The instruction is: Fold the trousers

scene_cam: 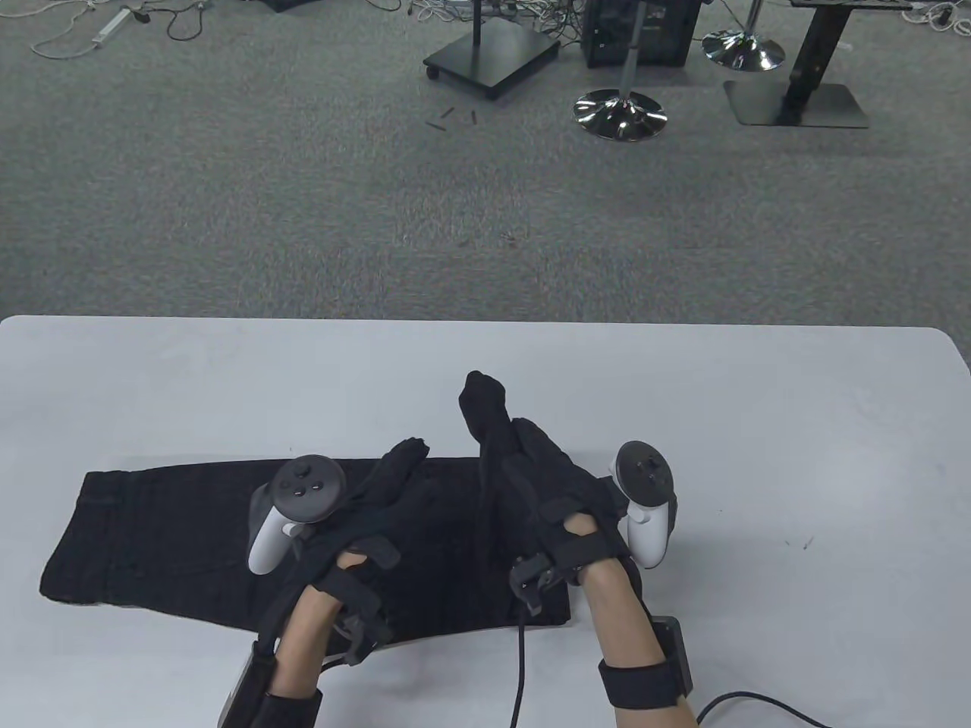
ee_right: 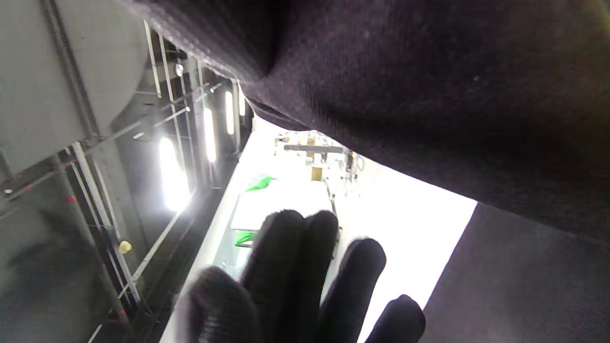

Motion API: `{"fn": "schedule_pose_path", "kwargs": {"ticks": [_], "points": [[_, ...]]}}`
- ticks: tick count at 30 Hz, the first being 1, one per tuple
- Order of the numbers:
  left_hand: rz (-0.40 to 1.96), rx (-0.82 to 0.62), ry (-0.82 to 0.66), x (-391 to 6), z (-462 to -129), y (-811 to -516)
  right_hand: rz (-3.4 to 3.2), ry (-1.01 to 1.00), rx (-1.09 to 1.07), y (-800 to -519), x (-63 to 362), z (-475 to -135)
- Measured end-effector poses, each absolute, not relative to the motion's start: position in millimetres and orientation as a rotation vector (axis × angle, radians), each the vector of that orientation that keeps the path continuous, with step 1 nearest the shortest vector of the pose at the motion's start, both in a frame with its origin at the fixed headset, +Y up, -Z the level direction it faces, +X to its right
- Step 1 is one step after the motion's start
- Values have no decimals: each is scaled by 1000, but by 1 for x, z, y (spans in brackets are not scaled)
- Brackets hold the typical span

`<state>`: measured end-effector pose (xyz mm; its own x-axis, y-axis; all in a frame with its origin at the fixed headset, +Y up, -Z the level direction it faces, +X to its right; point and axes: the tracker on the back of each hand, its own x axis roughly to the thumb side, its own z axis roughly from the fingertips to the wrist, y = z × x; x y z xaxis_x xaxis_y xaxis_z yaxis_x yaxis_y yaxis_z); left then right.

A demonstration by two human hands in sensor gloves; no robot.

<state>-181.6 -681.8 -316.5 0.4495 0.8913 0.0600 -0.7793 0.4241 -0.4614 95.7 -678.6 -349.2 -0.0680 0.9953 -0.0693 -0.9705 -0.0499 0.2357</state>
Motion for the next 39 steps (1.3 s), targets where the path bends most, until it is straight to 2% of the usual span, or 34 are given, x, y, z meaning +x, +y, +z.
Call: {"fn": "schedule_pose_path", "kwargs": {"ticks": [6, 9, 20, 34, 39], "points": [[1324, -542, -367, -177, -322, -710, 1659, 268, 161, -686, 91, -349], [1349, -580, -383, -171, -320, -717, 1647, 286, 168, -691, 87, -351], [1434, -625, -389, -164, -320, -729, 1696, 327, 244, -697, 62, -346], [1561, -633, -355, -179, -328, -747, 1482, 550, 360, -705, 48, -343], [1614, -668, -363, -178, -328, -754, 1502, 495, 310, -707, 53, -344]]}}
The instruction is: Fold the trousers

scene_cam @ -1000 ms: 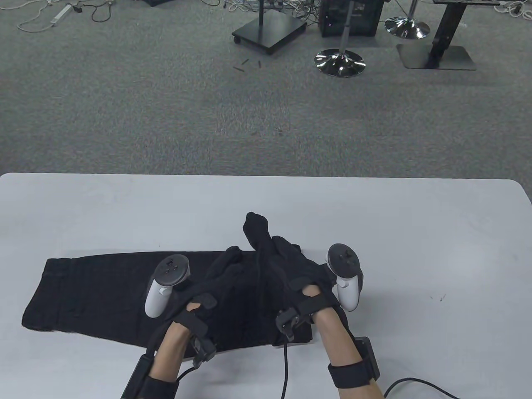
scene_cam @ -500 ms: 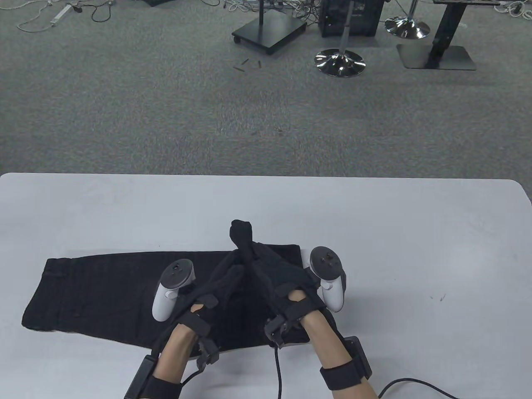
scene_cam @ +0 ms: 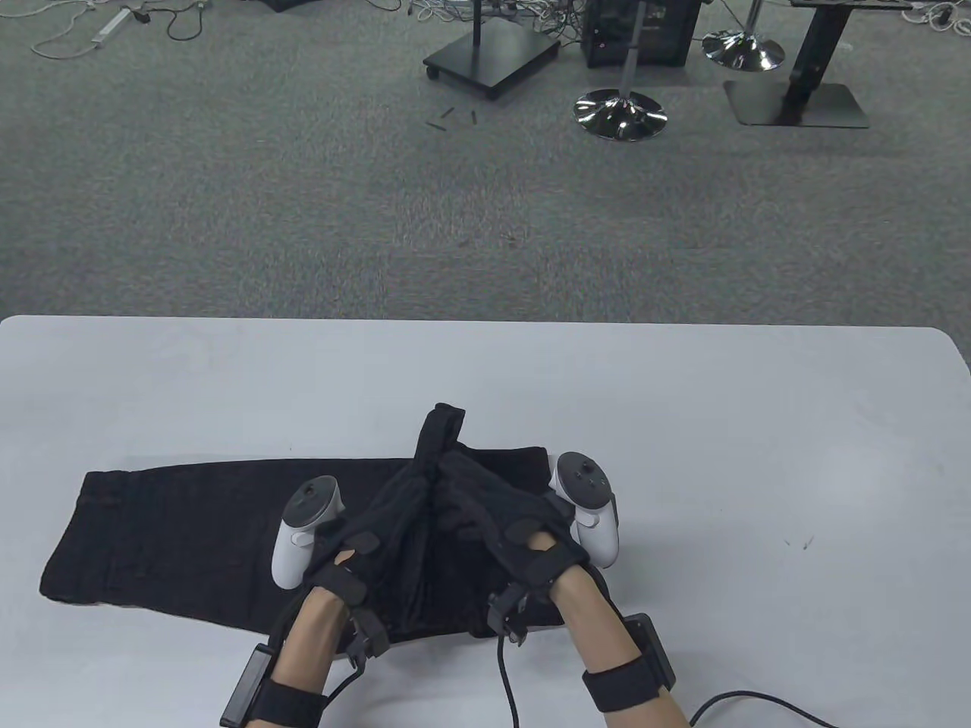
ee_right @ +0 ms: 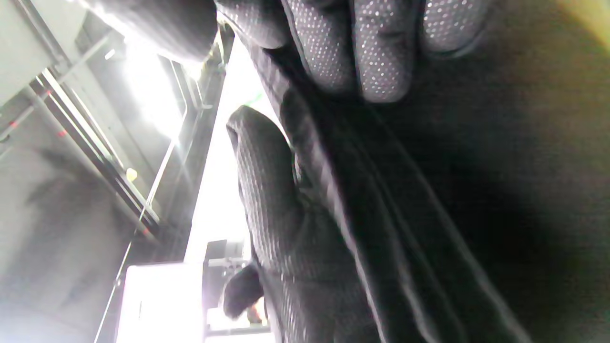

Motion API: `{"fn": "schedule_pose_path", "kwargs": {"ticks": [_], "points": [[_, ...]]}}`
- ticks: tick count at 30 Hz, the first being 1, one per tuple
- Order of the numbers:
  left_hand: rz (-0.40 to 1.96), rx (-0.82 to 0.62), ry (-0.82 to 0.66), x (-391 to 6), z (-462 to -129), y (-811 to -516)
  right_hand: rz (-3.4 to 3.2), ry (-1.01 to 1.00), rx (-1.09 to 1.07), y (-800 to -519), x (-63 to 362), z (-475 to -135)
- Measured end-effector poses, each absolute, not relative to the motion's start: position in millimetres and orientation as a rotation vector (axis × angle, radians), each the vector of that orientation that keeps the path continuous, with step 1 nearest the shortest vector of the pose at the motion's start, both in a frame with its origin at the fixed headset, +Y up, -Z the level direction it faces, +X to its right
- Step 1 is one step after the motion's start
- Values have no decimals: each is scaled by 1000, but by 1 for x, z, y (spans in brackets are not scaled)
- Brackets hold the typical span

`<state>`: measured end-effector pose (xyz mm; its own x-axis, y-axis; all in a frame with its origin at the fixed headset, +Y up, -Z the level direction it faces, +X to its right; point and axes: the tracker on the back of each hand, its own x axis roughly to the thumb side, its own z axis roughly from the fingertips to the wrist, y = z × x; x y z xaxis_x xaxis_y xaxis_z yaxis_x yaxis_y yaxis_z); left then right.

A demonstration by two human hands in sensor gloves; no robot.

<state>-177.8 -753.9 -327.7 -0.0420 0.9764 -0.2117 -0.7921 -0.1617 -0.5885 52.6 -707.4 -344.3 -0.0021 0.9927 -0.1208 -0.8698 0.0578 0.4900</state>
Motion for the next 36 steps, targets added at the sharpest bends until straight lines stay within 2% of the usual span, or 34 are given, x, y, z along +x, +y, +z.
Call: {"fn": "schedule_pose_path", "kwargs": {"ticks": [6, 11, 18, 24, 27, 33, 36], "points": [[1587, -670, -356, -177, -328, -754, 1487, 416, 217, -713, 63, -348], [1523, -658, -359, -174, -327, -750, 1403, 445, 279, -715, 63, -349], [1378, -547, -340, -181, -326, -732, 1357, 400, 391, -695, 55, -343], [1239, -521, -358, -175, -323, -721, 1515, 406, 458, -676, 56, -337], [1137, -514, -373, -167, -322, -719, 1576, 404, 454, -669, 62, -336], [768, -410, -356, -146, -317, -709, 1764, 402, 437, -657, 68, -331], [705, -394, -343, -139, -316, -710, 1876, 367, 424, -651, 66, -326]]}}
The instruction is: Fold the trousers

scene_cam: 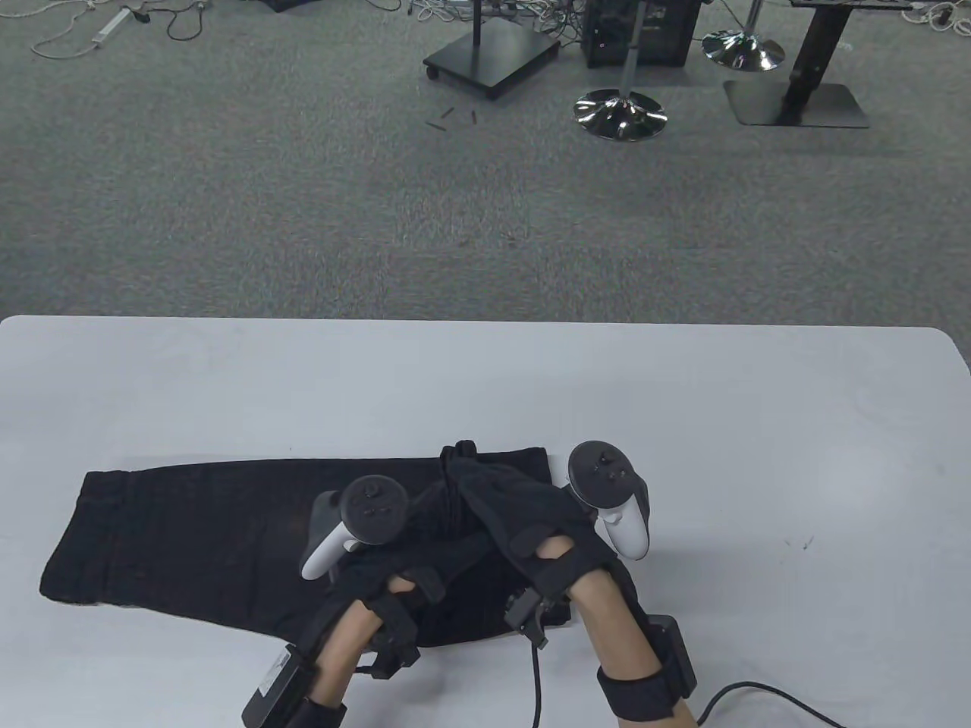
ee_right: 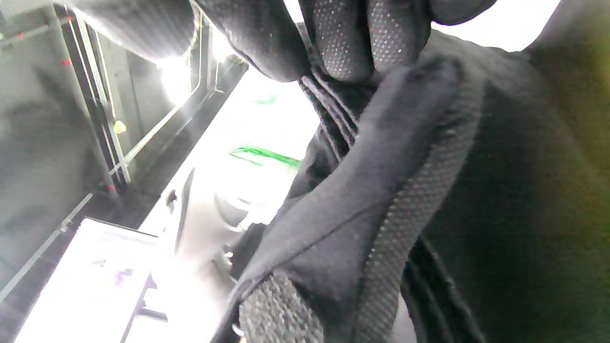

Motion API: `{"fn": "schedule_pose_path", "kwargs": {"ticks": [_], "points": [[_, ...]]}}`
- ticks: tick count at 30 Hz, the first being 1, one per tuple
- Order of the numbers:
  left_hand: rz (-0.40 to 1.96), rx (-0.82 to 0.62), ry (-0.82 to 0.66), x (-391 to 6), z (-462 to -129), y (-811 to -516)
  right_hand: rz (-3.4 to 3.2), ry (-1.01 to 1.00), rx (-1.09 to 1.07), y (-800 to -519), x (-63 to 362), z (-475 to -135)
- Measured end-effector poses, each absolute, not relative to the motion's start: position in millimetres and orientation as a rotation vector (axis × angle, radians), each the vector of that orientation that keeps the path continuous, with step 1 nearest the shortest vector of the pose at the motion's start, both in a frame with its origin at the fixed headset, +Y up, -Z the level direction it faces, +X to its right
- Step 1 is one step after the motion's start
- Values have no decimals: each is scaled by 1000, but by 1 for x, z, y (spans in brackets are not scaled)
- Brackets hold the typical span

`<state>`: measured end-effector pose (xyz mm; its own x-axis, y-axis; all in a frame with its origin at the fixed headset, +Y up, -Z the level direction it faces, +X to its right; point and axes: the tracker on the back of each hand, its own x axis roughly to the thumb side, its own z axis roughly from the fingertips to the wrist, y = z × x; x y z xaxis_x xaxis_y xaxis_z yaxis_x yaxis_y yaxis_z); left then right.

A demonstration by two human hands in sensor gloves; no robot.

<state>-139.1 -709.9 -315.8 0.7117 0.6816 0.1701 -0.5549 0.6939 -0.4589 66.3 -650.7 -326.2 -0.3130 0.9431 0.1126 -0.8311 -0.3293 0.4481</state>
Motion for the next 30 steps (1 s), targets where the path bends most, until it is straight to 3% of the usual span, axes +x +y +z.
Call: {"fn": "schedule_pose_path", "kwargs": {"ticks": [7, 16, 24, 30], "points": [[650, -322, -276, -139, -316, -713, 1978, 331, 452, -644, 58, -318], [802, -280, -226, -164, -317, -702, 1832, 248, 400, -649, 74, -329], [847, -126, -177, -196, -309, -665, 1763, 241, 271, -661, 105, -343], [718, -4, -106, -226, -299, -622, 1747, 271, 209, -673, 118, -351]]}}
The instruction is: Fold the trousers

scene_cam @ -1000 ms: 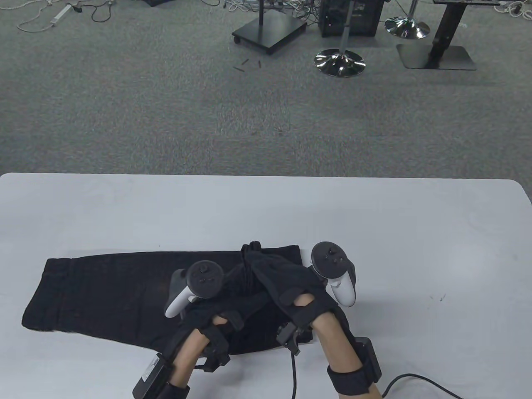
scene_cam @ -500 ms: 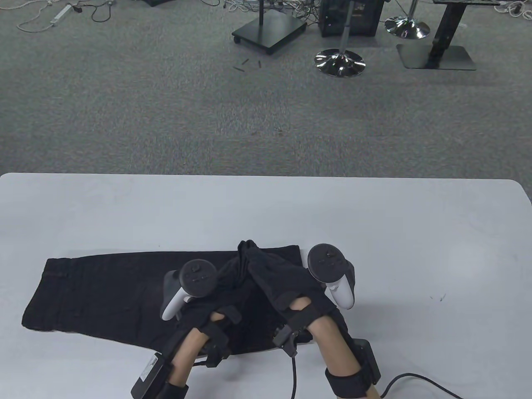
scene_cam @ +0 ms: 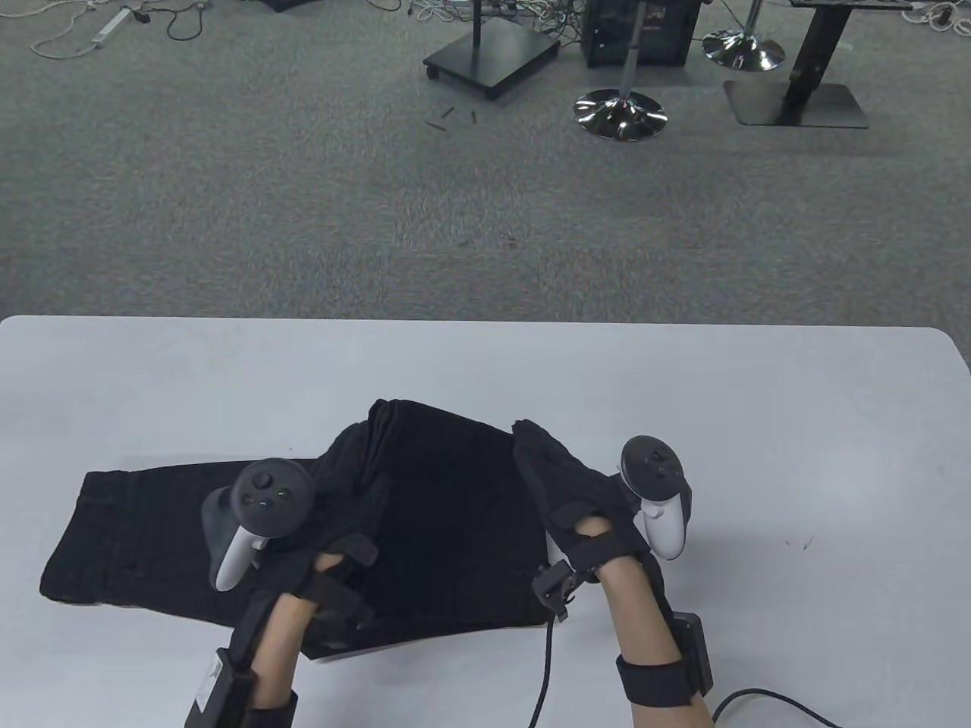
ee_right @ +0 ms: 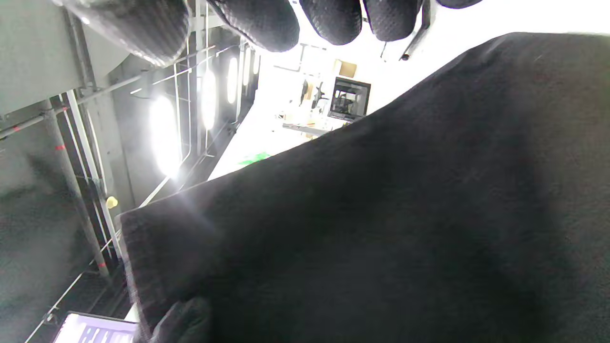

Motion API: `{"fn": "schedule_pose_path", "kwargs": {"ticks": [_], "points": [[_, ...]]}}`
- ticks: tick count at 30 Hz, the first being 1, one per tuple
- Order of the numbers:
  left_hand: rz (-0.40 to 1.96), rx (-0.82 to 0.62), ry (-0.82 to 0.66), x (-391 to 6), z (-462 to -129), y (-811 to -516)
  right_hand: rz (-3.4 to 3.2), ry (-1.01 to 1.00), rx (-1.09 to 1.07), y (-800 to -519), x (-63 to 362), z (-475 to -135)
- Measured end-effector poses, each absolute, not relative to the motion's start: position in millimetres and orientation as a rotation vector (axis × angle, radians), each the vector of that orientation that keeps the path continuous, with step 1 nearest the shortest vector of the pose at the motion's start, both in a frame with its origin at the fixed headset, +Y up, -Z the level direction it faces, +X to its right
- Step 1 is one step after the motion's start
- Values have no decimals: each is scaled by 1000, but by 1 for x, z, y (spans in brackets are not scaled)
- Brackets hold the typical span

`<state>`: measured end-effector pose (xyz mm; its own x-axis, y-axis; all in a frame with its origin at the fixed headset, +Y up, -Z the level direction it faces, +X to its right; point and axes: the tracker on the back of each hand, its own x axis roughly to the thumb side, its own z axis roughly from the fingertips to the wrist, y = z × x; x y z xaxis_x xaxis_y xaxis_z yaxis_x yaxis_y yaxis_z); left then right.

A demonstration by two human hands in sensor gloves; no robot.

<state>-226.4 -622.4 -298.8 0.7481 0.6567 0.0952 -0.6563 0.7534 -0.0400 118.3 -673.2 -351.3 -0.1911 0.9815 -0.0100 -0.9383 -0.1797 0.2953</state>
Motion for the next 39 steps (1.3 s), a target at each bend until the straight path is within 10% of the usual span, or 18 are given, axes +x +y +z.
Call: {"fn": "schedule_pose_path", "kwargs": {"ticks": [17, 39], "points": [[370, 99, 322, -362, -286, -583, 1731, 327, 236, -679, 118, -354], [179, -224, 758, -470, -312, -734, 1772, 378, 246, -689, 109, -355]]}}
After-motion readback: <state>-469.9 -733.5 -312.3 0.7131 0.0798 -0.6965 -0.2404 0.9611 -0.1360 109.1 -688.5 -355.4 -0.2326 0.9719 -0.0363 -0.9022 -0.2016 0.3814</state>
